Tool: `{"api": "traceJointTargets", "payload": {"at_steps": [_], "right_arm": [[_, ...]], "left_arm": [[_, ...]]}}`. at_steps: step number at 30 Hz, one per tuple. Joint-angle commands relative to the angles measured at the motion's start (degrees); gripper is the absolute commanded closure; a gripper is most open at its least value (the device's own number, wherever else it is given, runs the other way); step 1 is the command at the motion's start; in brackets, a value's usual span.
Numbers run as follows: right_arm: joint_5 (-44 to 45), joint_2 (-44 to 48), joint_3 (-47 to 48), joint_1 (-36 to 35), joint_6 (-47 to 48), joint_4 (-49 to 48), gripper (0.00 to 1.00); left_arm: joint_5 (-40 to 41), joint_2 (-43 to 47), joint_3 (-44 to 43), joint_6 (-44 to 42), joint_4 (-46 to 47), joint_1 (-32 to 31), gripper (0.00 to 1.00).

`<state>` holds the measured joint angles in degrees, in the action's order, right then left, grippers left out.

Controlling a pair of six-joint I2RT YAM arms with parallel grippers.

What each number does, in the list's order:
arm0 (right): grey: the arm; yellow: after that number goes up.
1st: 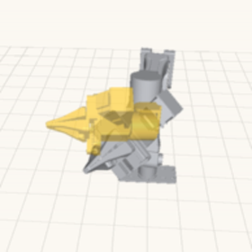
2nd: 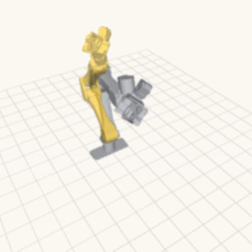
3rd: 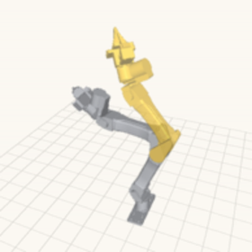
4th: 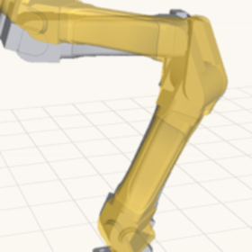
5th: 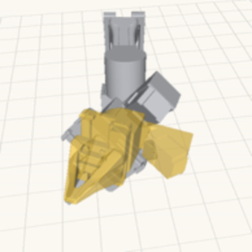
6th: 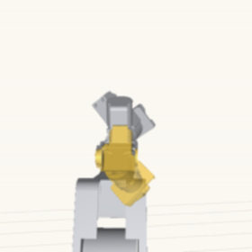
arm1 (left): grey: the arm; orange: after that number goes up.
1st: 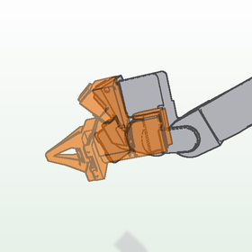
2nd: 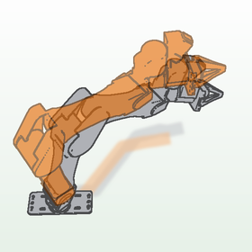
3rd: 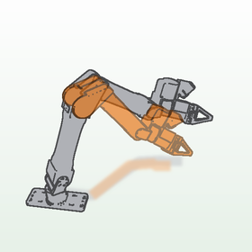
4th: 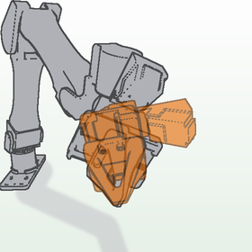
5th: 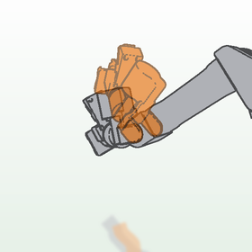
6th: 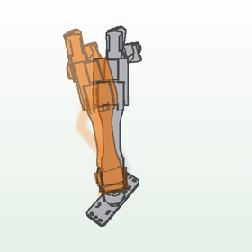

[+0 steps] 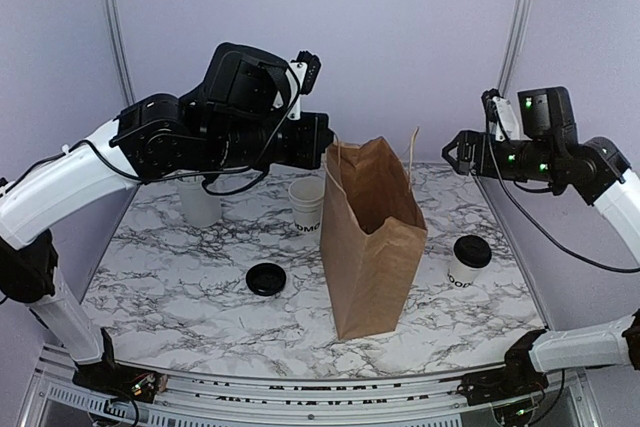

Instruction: Pack the takeout coffee

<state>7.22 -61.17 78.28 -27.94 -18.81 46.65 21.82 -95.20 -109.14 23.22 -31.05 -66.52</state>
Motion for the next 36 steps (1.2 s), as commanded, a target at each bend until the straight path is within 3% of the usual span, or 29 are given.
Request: {"api": "traceJointTargets", "payload": {"at_steps": [1, 5, 7, 11, 17, 22, 30, 36], "right_arm": [[2.17, -0.77, -1.40, 0.19, -1.25, 1.60, 0.00], [5.33, -1.37, -3.93, 0.25, -2.11, 3.29, 0.00], [6.72, -1.88, -5.98, 0.26, -2.86, 4.41, 0.00], [9.28, -1.63, -10.47, 0.21, -4.29, 5.72, 0.00], [8.59, 0.82, -16.51, 2.72, -7.13, 6.45, 0.00], [8.41, 3.55, -21.38, 4.67, -10.19, 6.52, 0.00], [6.12, 5.82, -28.86, 8.21, -13.38, 3.22, 0.11], [6.08, 4.31, -29.41, 9.24, -13.86, 0.60, 0.14]], "left_arm": [[1.93, 3.49, 1.09, 0.50, 1.75, -0.89, 1.00], [2.60, 4.76, 1.77, 0.00, 1.91, -1.03, 0.99], [3.20, 5.43, 2.19, -0.42, 2.10, -0.98, 0.86], [4.74, 7.24, 3.96, -1.84, 3.08, -1.00, 0.77], [8.75, 11.45, 8.60, -3.95, 5.49, -0.06, 0.47], [7.27, 14.69, 12.91, -3.92, 7.61, 2.76, 0.24], [2.69, 17.31, 17.54, -3.10, 9.26, 7.20, 0.19], [0.26, 18.73, 19.49, -2.68, 10.13, 9.06, 0.19]]}}
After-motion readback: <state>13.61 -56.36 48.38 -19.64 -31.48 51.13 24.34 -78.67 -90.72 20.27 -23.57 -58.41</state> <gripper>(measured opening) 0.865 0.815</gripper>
